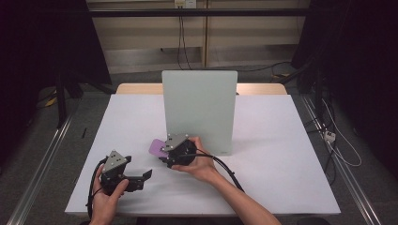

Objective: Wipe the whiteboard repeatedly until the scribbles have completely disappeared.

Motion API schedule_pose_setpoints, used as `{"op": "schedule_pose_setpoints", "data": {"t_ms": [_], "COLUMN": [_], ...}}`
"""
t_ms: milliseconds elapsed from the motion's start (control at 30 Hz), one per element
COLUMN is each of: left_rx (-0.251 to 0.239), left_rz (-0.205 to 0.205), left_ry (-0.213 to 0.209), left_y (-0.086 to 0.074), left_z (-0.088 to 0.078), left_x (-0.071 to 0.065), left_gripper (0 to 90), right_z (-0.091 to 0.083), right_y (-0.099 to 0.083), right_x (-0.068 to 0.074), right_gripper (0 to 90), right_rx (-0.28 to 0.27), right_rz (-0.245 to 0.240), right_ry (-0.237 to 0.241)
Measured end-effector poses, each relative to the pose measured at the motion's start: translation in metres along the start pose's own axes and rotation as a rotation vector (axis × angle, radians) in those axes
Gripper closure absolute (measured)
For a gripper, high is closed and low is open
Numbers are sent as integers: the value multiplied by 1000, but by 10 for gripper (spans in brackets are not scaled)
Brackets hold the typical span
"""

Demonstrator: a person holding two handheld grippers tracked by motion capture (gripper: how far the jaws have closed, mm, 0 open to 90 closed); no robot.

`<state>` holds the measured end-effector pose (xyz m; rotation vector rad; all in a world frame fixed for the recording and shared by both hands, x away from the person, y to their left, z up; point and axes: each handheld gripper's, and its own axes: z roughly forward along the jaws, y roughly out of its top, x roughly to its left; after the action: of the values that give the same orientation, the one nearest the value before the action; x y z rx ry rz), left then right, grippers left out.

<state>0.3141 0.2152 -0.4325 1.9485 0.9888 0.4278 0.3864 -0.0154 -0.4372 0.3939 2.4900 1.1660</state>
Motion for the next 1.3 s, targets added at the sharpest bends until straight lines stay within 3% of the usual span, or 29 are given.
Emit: {"op": "schedule_pose_setpoints", "data": {"t_ms": [233,333,533,633,800,1067,1300], "left_rx": [0,-1,6,8,6,12,10], "left_rz": [-5,-5,1,0,6,-6,-10], "left_ry": [1,1,-4,-5,-2,-3,-7], "left_y": [0,0,0,0,0,-2,-2], "left_z": [0,0,0,0,1,1,1], "left_x": [0,0,0,-1,-1,0,0], "left_gripper": [52,52,52,52,52,52,53], "right_z": [-8,-22,-52,-67,-86,-102,-115], "right_y": [0,0,-5,-9,-18,-30,-34], "right_x": [-4,-10,-21,-27,-33,-40,-43], "right_gripper": [416,416,415,415,415,415,415], "right_rx": [-17,-48,-68,-79,-68,-22,-5], "right_rz": [9,36,47,73,99,143,198], "right_ry": [1,-6,-47,-40,-55,-69,-52]}}
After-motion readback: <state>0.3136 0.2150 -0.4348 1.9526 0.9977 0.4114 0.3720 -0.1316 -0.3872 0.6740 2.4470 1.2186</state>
